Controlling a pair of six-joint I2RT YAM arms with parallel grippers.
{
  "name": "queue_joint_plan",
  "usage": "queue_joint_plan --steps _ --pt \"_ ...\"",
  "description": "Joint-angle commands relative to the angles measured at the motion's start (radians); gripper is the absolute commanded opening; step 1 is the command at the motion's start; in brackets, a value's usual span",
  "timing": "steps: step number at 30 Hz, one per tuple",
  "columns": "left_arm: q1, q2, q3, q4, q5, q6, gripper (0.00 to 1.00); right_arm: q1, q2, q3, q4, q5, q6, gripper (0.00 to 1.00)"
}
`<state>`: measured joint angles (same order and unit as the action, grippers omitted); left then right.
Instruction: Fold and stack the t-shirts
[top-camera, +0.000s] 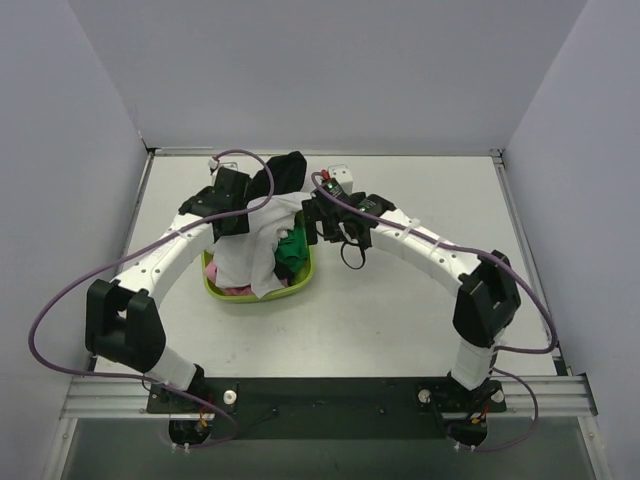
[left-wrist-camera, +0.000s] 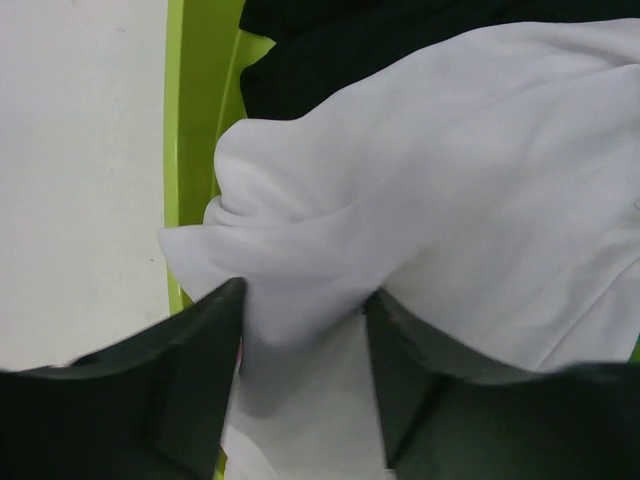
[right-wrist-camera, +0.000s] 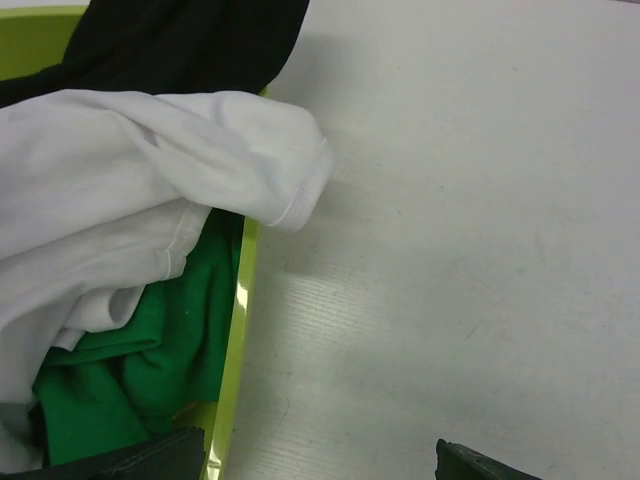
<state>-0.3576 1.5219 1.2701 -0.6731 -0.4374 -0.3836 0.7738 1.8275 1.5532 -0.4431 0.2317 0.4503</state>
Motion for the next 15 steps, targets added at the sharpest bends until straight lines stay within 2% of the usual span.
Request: queue_joint_plan --steps 1,3,4,8,11,15 --pt "0.006 0.018 0.008 0.081 0.026 0.008 0.31 0.007 -0.112 -0.076 -0.003 0.055 -0.012 1.0" --pt "0.006 0.029 0.008 0.081 0.031 0.002 0.06 0.01 -0.151 -0.117 0.0 0.064 -0.007 1.0" --pt "0.006 0.03 0.006 0.081 0.032 -0.003 0.0 0.01 -0.163 -0.13 0.001 0.066 -0.009 1.0" --pt "-0.001 -0.008 0.006 0.089 0.051 -0.009 0.0 0.016 -0.209 -0.18 0.001 0.093 -0.001 1.0" --pt "-0.036 -0.087 0.072 0.083 0.077 0.0 0.0 0.025 -0.27 -0.22 0.001 0.142 0.002 1.0" --pt "-0.118 -0.134 0.259 0.055 0.193 0.017 0.0 0.025 -0.362 -0.312 0.0 0.23 0.033 1.0"
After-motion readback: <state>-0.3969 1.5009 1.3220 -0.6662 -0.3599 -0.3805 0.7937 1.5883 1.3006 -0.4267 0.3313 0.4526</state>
